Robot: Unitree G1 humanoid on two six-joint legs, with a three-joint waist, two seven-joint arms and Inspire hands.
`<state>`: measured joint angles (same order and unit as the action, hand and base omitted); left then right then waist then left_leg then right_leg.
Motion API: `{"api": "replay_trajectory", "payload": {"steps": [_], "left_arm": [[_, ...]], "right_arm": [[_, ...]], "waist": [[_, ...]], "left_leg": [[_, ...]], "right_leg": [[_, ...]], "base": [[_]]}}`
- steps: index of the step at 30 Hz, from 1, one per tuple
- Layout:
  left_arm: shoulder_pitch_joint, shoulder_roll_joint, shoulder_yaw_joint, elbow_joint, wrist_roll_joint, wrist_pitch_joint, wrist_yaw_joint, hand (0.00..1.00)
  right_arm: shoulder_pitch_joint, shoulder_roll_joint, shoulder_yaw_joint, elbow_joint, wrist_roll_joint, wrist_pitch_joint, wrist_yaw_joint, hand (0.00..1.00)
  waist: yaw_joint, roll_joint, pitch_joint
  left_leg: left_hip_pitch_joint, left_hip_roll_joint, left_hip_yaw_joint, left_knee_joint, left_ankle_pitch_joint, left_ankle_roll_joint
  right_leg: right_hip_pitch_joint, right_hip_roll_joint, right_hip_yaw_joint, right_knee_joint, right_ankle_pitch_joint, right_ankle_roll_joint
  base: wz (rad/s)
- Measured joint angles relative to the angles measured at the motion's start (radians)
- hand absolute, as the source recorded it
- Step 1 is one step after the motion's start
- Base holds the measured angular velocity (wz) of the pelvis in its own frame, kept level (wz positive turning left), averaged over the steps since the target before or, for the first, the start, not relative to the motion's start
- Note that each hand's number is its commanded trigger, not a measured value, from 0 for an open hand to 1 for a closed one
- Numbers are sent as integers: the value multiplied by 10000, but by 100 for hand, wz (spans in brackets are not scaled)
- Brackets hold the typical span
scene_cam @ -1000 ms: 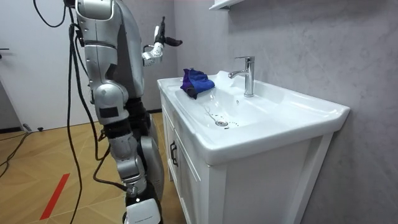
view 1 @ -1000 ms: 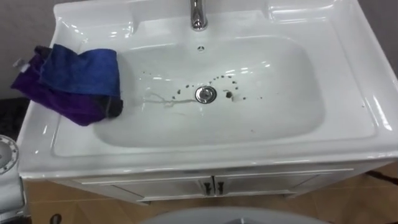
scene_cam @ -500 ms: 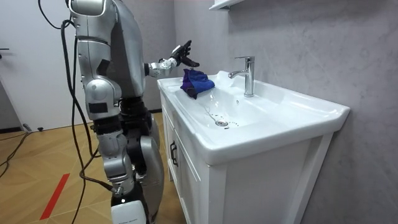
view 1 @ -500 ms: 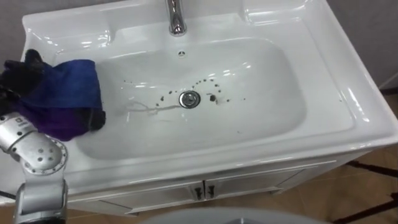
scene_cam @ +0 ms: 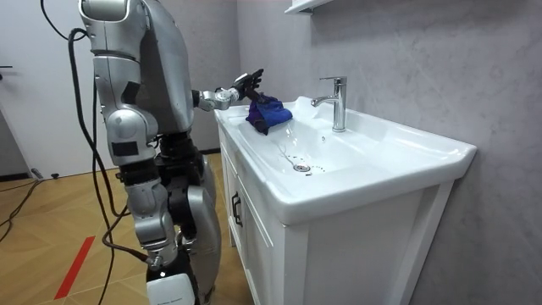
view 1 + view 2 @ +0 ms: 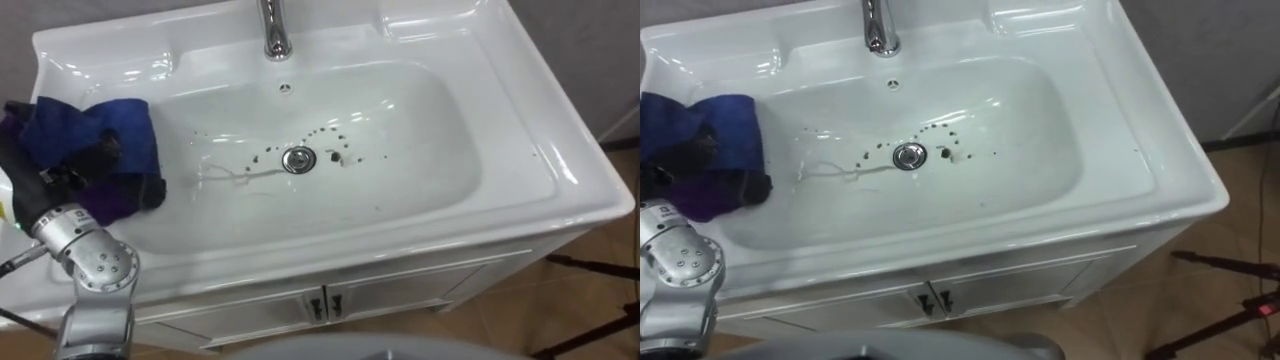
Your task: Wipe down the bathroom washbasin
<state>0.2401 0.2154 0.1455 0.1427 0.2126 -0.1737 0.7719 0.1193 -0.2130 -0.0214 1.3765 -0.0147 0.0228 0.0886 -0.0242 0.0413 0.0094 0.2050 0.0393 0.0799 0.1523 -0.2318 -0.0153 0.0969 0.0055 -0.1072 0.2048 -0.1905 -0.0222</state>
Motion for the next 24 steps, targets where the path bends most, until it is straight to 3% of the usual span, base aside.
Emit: {"api": "replay_trajectory", "payload": {"steps": [9, 13, 24], "left_arm": [[266, -1, 10, 643, 17, 14, 4, 0], [282, -1, 32, 936, 275, 13, 13, 0], [281, -1, 32, 1391, 457, 10, 16, 0]], "right_arm": [[9, 10, 0, -5, -241, 32, 26, 0], [-4, 10, -3, -37, -279, 209, 7, 0], [-13, 29, -4, -237, -346, 203, -120, 0]], "waist": [[21, 11, -60], [47, -15, -58], [31, -9, -61]], "left_leg": [[48, 8, 16, 0, 0, 0], [107, 4, 24, -12, 0, 0], [119, 3, 6, -10, 0, 0]], "right_leg": [[0, 8, 77, 14, 6, -10], [35, 21, 113, 18, 7, -9], [3, 45, 166, 55, 8, -7]], "base": [[-2], [-1], [0]]}}
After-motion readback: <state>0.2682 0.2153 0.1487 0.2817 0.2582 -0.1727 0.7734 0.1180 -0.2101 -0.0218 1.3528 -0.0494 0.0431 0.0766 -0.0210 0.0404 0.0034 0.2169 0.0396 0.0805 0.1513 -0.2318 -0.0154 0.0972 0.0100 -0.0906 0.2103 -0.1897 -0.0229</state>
